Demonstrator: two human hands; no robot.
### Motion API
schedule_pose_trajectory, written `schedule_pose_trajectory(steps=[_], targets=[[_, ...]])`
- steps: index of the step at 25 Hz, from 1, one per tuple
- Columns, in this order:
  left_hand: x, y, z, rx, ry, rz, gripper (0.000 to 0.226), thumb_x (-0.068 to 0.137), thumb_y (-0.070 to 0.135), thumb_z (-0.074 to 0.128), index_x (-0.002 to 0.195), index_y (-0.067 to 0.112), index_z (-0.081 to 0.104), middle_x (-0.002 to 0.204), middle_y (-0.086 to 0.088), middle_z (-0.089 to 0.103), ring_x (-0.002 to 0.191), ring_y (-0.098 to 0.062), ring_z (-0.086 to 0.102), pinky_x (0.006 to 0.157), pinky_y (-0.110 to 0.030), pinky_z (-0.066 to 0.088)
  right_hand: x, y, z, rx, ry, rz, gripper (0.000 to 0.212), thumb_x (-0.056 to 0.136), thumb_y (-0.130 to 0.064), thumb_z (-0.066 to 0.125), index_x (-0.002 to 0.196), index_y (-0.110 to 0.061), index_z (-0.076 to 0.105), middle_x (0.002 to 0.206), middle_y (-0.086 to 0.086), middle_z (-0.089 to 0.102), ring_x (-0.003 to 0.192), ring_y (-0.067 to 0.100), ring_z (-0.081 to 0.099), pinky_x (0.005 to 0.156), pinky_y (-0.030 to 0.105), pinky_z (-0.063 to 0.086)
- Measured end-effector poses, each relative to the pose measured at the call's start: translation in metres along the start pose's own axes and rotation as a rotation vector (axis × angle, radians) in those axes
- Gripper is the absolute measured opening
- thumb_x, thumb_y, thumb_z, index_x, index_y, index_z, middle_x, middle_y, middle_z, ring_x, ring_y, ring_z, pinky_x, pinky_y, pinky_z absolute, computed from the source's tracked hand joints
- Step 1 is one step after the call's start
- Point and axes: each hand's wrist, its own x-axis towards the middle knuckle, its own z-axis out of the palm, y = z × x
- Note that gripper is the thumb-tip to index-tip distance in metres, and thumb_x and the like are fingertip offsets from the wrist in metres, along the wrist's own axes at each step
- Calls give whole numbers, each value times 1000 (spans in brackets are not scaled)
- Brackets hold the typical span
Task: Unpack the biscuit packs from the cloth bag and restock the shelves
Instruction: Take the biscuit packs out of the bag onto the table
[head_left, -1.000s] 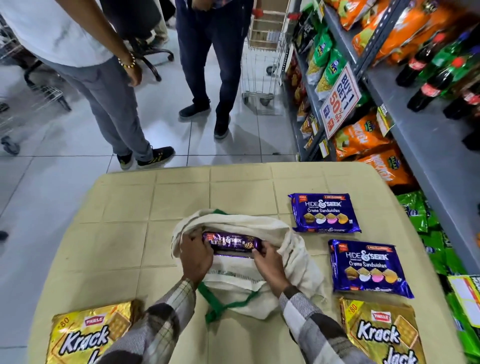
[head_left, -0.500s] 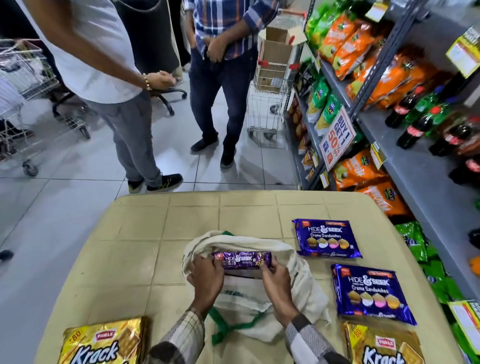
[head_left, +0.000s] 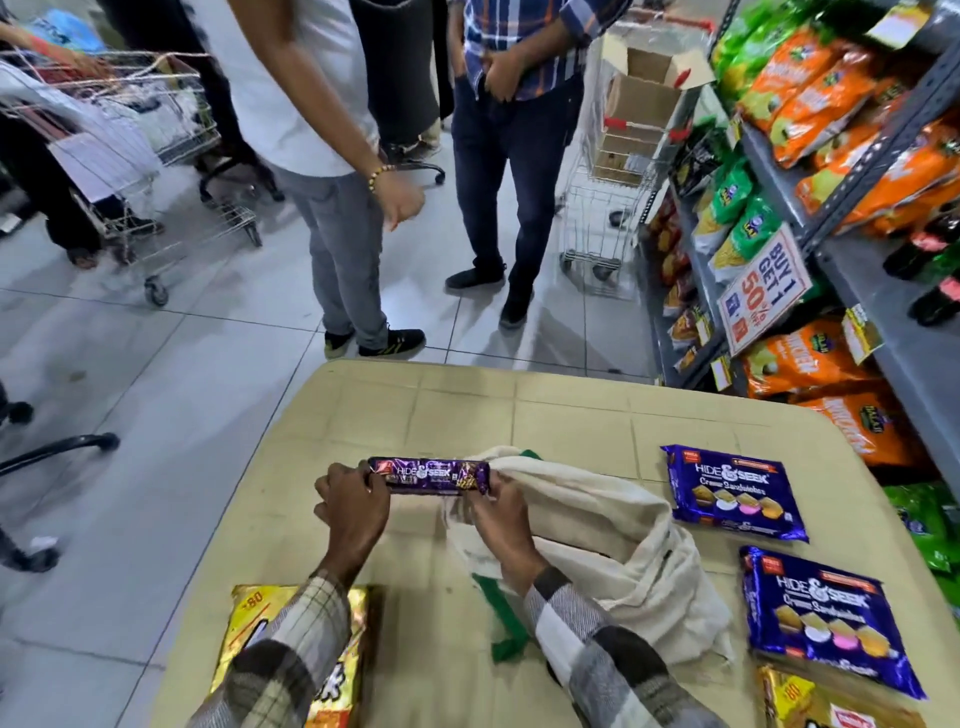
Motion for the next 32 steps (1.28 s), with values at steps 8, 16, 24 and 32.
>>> schedule_pose_trajectory(steps=[8,16,24,32], targets=[[39,-84,-24,-17,-26,-118,24,96,14,46,110,4,63,115,-19,50,120,-37,36,99,-53,30,20,8,91,-131,-204,95,24,83,-14,57,104,-10,68,96,10,72,81,17,60,69,27,43],[49,-129,-17,109,-121,-186,18,92,15,46,103,11,61,116,-17,48,113,-36,39,95,-52,32,19,48,133,-252,-385,202,38,66,-20,47,97,-6,63,77,11,61,71,25,57,61,36,43],[16,-62,12,-48,68,229,41,86,8,49,126,12,55,121,-15,51,111,-33,45,96,-48,37,19,17,39,-116,-170,15,28,87,-7,57,111,-15,69,85,3,72,75,14,65,74,29,53],[-62,-9,110,-62,-518,632,32,101,32,34,126,23,52,122,1,59,109,-19,58,92,-33,47,2,103,-113,-589,122,24,23,89,-18,53,105,-20,70,107,0,70,101,17,63,92,33,50]])
